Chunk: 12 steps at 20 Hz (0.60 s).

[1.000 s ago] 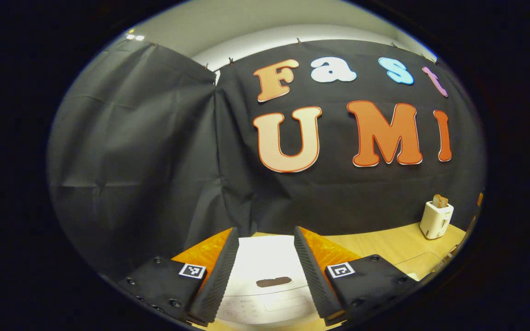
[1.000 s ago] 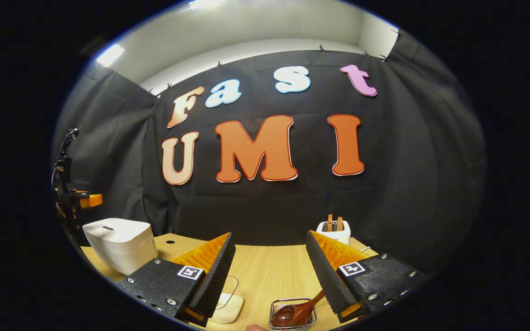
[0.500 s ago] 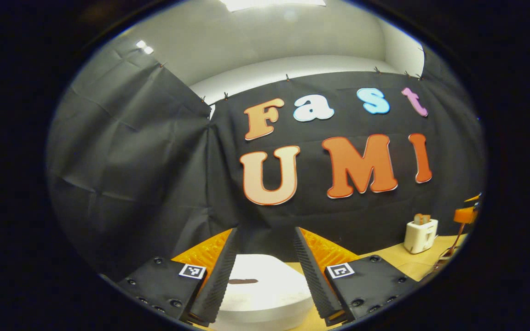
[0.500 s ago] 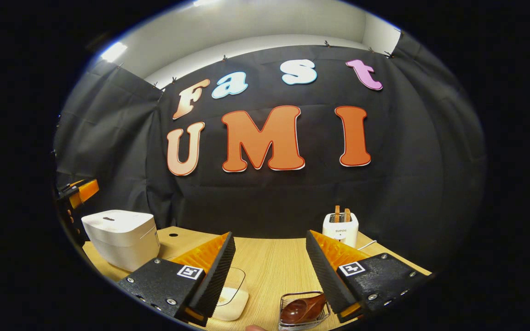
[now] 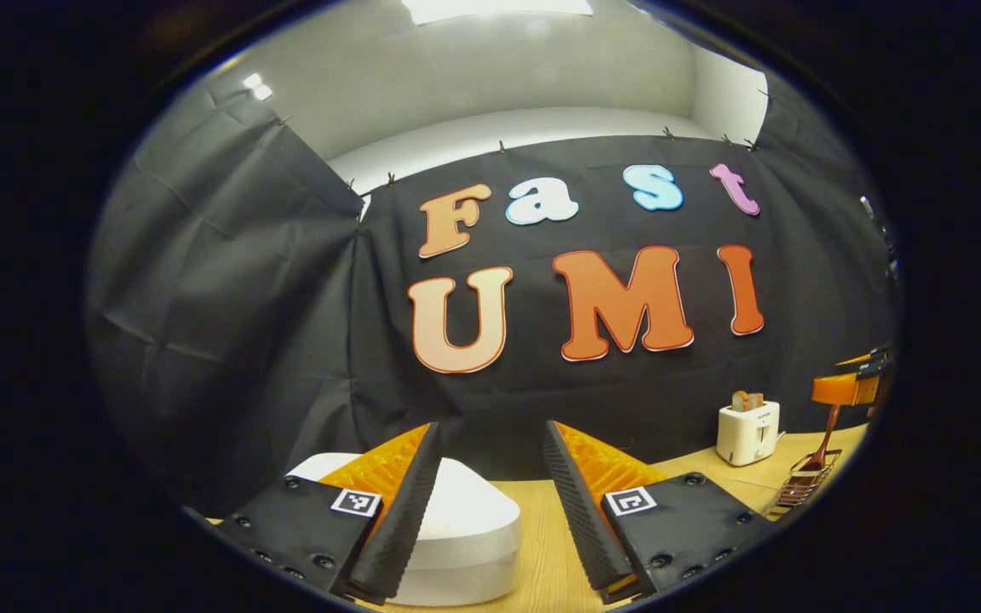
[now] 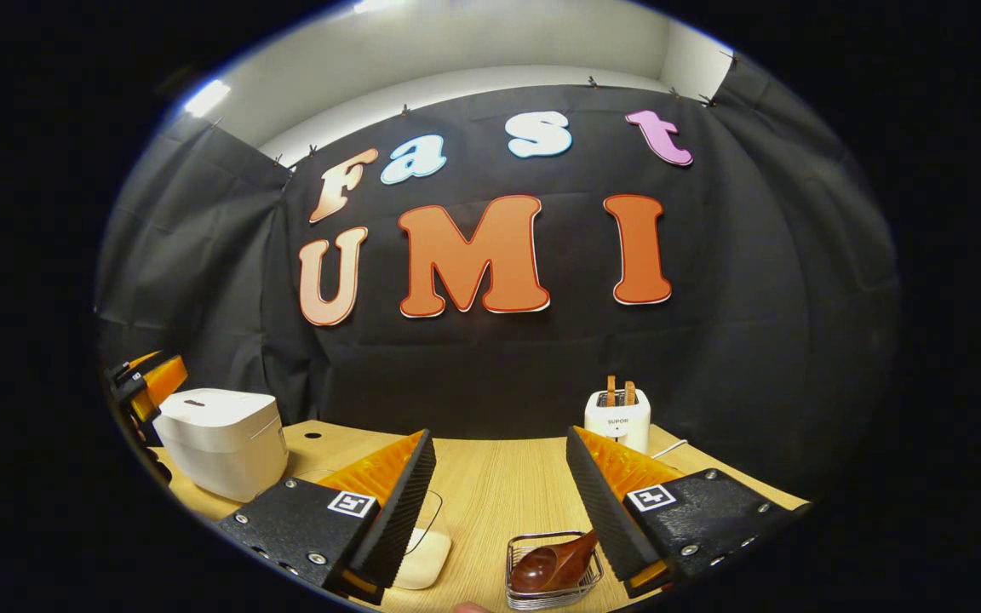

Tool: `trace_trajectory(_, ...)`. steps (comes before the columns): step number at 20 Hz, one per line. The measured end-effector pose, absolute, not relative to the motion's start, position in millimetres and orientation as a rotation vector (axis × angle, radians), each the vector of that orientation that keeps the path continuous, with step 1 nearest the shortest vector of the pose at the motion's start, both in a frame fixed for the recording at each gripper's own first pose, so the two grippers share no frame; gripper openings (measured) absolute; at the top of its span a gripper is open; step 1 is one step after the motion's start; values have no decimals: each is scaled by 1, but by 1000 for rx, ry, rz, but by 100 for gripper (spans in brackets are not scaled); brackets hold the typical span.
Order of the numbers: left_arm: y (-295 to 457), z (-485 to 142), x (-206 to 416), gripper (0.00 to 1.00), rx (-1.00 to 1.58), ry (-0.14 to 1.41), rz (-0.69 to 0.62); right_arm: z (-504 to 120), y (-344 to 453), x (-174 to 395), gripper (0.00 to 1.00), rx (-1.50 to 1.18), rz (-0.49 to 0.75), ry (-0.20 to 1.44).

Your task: Close the left gripper, press the button to open the rice cooker; take a wooden spoon from the chopstick holder with the right hand, scoop a spoonful of rice and pour it into the rice cooker, then put the wooden spoon back into the chopstick holder.

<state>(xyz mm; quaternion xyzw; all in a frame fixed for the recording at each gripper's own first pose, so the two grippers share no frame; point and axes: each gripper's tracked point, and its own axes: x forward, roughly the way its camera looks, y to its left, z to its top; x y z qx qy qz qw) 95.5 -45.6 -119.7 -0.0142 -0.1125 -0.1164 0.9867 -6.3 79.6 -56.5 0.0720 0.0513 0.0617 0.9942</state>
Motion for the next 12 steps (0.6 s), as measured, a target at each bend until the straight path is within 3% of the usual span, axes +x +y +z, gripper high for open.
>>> trace_trajectory(12, -81, -126, 101, 79, -31, -150, -288, -52, 61, -11, 92, 133, 90, 82)
